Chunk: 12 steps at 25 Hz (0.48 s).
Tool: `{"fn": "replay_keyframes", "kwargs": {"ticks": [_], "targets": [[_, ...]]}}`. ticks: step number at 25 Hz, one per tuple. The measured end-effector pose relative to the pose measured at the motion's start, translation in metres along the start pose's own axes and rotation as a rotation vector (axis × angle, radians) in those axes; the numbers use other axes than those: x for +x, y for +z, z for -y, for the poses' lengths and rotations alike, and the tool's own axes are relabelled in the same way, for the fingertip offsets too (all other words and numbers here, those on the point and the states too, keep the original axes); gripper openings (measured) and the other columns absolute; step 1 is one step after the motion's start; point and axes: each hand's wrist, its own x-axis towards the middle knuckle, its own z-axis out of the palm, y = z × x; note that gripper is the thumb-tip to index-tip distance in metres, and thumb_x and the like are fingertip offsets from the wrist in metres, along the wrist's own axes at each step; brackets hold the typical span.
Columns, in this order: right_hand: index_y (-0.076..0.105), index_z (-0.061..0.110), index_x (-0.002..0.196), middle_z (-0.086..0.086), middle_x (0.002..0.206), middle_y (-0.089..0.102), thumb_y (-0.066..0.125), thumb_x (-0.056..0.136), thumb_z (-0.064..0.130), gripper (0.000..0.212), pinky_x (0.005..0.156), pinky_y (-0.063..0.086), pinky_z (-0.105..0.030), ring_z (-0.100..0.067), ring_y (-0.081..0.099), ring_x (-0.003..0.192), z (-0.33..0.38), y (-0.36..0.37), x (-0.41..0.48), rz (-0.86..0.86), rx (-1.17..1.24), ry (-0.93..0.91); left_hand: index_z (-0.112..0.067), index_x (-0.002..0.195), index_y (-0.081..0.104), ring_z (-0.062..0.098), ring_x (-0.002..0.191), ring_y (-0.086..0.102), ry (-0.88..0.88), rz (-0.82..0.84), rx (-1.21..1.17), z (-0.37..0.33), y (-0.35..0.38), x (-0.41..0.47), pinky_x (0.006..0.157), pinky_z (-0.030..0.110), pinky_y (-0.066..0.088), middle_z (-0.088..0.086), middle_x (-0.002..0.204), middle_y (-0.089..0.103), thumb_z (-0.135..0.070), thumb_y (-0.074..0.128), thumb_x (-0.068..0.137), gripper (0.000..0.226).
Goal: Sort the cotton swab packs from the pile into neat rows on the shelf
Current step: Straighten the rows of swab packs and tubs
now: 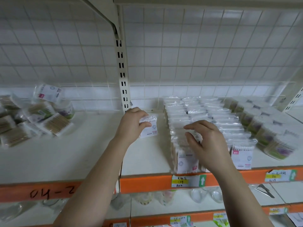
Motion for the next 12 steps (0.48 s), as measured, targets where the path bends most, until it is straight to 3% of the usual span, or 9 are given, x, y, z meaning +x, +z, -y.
{"fn": "replay_keyframes", "kwargs": {"ticks": [5,12], "targets": [[0.070,0.020,0.099,0.008,0.096,0.063,0.065,0.084,0.010,0.019,0.081,0.034,-0.009,-0.013,0.054,0.095,-0.009,0.007,0.015,0.001,-0.034,0.028,-0.006,0.102,0.070,0.026,0.099,0.053,0.005,0.069,0.023,0.016,0.026,0.056,0.085,0.032,0.041,0.007,0.099,0.061,-0.020,0.076,0.077,0.030],[0.070,0.022,0.098,0.010,0.093,0.063,0.056,0.084,0.025,0.020,0.080,0.039,-0.020,-0.013,0.056,0.092,-0.018,0.014,0.026,-0.007,-0.062,0.037,-0.005,0.104,0.071,0.026,0.099,0.047,0.022,0.061,0.035,0.028,0.050,0.098,0.079,0.020,0.030,0.008,0.099,0.061,-0.021,0.075,0.076,0.031]]}}
